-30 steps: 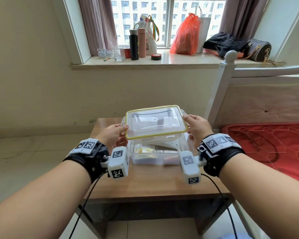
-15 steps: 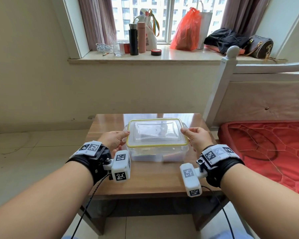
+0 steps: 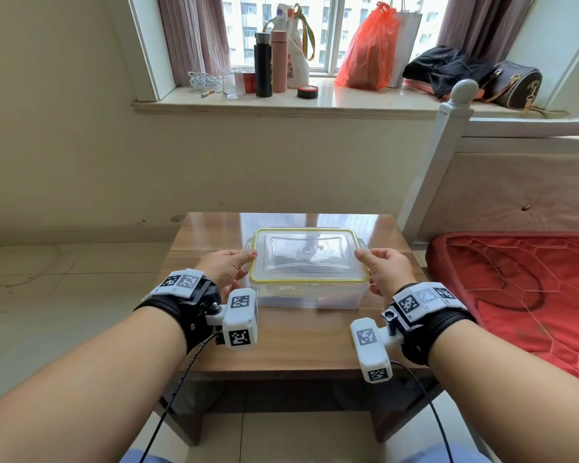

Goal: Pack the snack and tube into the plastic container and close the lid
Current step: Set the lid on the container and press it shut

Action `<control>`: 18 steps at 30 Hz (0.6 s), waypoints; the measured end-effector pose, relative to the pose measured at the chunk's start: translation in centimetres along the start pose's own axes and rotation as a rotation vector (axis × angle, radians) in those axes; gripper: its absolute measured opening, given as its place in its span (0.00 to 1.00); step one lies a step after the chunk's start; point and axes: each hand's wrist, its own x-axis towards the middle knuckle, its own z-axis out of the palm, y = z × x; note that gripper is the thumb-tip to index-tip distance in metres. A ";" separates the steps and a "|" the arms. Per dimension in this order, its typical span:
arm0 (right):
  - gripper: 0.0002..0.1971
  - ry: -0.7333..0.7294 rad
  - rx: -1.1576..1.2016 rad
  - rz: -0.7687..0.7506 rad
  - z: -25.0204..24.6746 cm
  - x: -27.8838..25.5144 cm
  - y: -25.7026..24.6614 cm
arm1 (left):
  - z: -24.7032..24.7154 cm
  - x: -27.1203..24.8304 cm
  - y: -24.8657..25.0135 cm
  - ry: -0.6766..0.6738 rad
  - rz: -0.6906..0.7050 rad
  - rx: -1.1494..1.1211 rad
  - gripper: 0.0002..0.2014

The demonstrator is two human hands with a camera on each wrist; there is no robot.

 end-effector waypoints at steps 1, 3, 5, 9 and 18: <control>0.20 -0.003 0.004 0.006 0.0 0.0 0.0 | -0.1 0.1 0.0 -0.003 -0.001 0.002 0.12; 0.20 0.000 0.007 0.018 0.1 0.0 0.0 | -0.2 0.3 -0.1 -0.005 -0.006 0.002 0.14; 0.20 -0.003 0.013 0.029 0.1 0.0 0.0 | -0.2 0.5 -0.1 -0.005 -0.010 0.002 0.15; 0.22 -0.009 -0.022 0.017 0.3 -0.1 -0.2 | -0.1 0.5 0.0 0.000 -0.007 -0.005 0.13; 0.23 -0.019 -0.034 0.018 0.8 -0.4 -0.1 | 0.0 0.9 -0.3 0.004 -0.032 -0.017 0.08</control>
